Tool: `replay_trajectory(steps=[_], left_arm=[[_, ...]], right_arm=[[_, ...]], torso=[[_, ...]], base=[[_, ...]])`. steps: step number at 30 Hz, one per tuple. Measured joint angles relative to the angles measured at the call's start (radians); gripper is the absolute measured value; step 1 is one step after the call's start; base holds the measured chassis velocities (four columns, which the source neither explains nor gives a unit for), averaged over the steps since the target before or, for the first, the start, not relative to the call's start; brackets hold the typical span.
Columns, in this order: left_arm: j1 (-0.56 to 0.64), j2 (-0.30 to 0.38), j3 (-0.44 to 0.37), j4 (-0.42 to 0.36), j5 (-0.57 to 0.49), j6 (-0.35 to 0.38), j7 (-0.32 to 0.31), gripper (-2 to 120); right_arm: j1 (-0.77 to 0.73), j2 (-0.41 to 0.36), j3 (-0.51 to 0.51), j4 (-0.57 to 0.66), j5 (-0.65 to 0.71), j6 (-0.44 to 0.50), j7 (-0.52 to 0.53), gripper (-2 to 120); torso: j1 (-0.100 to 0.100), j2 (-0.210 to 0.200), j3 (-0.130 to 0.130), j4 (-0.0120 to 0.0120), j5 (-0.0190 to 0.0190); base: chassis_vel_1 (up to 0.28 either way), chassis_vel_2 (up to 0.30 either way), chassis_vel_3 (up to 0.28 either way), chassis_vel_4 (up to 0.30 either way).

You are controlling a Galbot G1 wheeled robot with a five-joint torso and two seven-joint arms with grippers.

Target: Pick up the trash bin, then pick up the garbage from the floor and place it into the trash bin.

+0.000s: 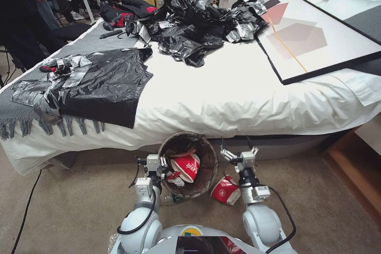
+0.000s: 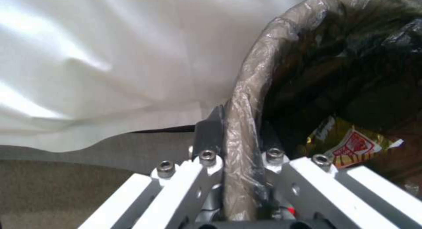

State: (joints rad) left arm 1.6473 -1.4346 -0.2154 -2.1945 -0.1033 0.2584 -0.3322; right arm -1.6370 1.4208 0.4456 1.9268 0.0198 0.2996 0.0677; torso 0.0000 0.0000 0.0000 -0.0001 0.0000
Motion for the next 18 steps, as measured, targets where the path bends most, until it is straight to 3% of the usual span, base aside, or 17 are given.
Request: replay_trajectory(steps=[15,18], left_arm=[[0.000,0.002,-0.007,-0.005,-0.004,0.000,0.001,3],[-0.001,0.002,-0.006,-0.005,-0.004,0.000,0.001,3]], right_arm=[[-0.028,-0.070,-0.011,-0.123,0.037,-0.112,0.003,100],[-0.016,-0.090,-0.030,-0.150,0.109,-0.225,0.022,100]], torso=[[0.000,0.000,0.000,0.0002,0.0001],[0.000,0.000,0.000,0.0001,0.0001]], base=[[0.000,0.000,0.000,0.000],[0.000,0.000,0.000,0.000]])
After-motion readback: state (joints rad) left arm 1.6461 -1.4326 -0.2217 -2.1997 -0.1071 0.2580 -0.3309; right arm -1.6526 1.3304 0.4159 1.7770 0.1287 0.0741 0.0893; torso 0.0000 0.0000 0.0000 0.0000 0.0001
